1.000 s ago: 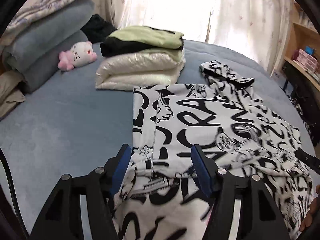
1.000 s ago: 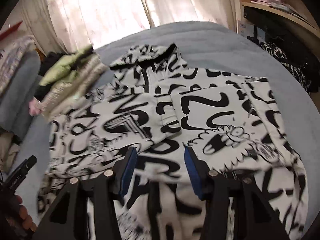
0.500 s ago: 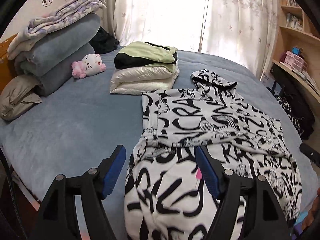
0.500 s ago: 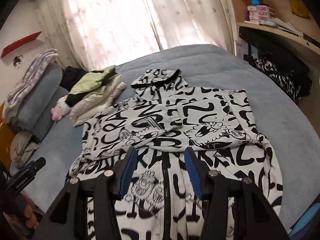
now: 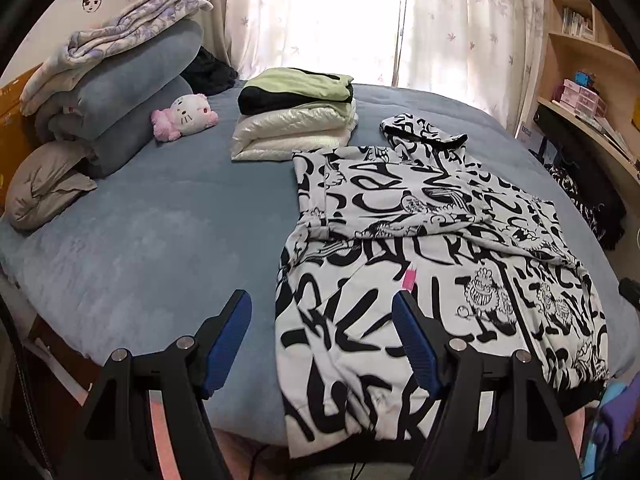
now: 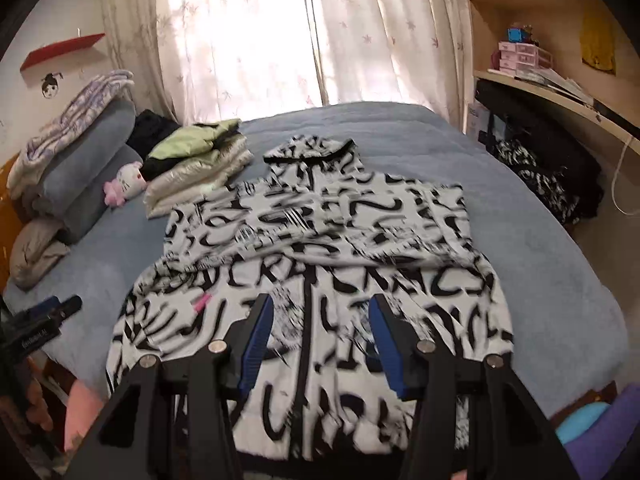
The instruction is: Fold large clothes
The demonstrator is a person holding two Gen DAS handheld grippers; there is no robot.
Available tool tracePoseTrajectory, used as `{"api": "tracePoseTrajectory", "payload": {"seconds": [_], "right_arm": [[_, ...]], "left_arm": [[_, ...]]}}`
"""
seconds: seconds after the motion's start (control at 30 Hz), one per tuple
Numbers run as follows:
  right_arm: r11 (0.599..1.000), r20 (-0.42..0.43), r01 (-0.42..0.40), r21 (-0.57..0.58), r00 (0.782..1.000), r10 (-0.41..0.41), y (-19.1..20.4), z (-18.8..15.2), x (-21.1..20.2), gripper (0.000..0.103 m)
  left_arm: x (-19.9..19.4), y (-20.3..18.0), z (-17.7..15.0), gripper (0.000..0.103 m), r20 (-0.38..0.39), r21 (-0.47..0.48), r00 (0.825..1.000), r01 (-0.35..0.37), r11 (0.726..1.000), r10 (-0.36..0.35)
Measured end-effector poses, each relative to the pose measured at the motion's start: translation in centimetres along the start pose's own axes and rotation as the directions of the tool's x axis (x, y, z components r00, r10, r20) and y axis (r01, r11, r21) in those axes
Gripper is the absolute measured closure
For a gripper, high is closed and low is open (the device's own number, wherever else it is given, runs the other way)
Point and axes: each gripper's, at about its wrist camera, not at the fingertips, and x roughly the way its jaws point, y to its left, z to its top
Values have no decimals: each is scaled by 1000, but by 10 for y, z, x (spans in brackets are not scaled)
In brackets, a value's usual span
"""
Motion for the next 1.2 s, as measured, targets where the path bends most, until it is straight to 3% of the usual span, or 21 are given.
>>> {"api": "tracePoseTrajectory", "payload": {"seconds": [0.13,0.33,0.57,0.73,0.83,0.9,1.03,1.2], "right_arm": [[998,-45,40,42,998,-38,-26,-15,-2,53],[992,-92,84,94,993,-75,-62,-23,-1,53],[993,-195,113,19,975,-107,-103,-39,6,53],[982,-267,84,168,963,-37,-153,-65,18,53],[958,-305,35,285,951,55,-171,-81,33,53],[953,-321,19,302,943,83,-170,-85,42,53],[958,-333,-16,288,936,116,-158,-91,59,51],[953,-313,-22,302,942,121,-157,-97,73,48]], "left_arm": [[2,9,-6,32,-32,-15,999,15,1000,-15],[19,22,-22,32,-134,-61,987,86,994,-93],[57,38,-45,32,-262,-152,946,154,976,-191],[89,39,-58,32,-329,-187,920,158,970,-213],[103,35,-64,32,-367,-184,905,158,970,-217],[110,31,-68,32,-379,-167,902,153,974,-206],[119,24,-70,27,-369,-121,913,141,983,-177],[132,31,-68,21,-387,-164,896,167,972,-219]]}}
